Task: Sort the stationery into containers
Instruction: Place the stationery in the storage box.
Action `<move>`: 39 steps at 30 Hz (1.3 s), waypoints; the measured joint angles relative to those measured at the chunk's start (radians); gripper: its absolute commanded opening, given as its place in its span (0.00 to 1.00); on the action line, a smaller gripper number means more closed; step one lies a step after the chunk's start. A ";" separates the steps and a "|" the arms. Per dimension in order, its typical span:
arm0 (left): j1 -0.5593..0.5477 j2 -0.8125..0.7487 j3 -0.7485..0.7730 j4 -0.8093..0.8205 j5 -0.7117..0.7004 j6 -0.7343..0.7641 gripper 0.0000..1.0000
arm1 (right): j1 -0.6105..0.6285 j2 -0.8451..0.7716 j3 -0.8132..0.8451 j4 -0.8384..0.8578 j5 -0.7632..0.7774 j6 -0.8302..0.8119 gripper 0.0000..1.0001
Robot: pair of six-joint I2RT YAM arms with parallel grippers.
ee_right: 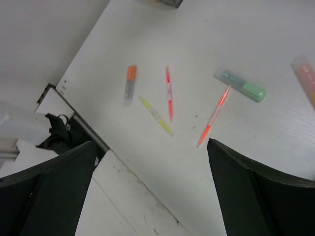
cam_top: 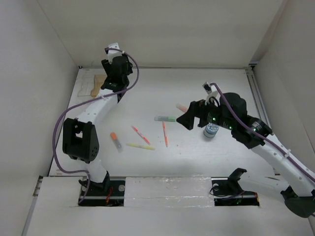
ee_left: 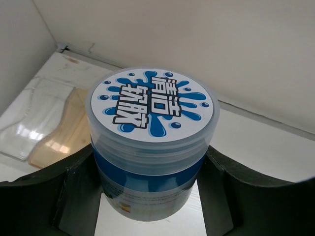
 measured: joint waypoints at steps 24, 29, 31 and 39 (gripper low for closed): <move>0.472 0.331 0.246 0.024 0.414 0.241 0.00 | 0.217 -0.006 -0.230 0.180 0.026 0.055 1.00; 0.501 0.351 0.258 0.062 0.533 0.256 0.00 | 0.220 0.066 -0.217 0.197 0.030 0.047 1.00; 0.520 0.361 0.258 0.069 0.584 0.259 0.00 | 0.225 0.082 -0.216 0.210 0.029 0.045 1.00; 0.634 0.423 0.261 0.072 0.719 0.244 0.00 | 0.230 0.089 -0.217 0.248 0.029 0.033 1.00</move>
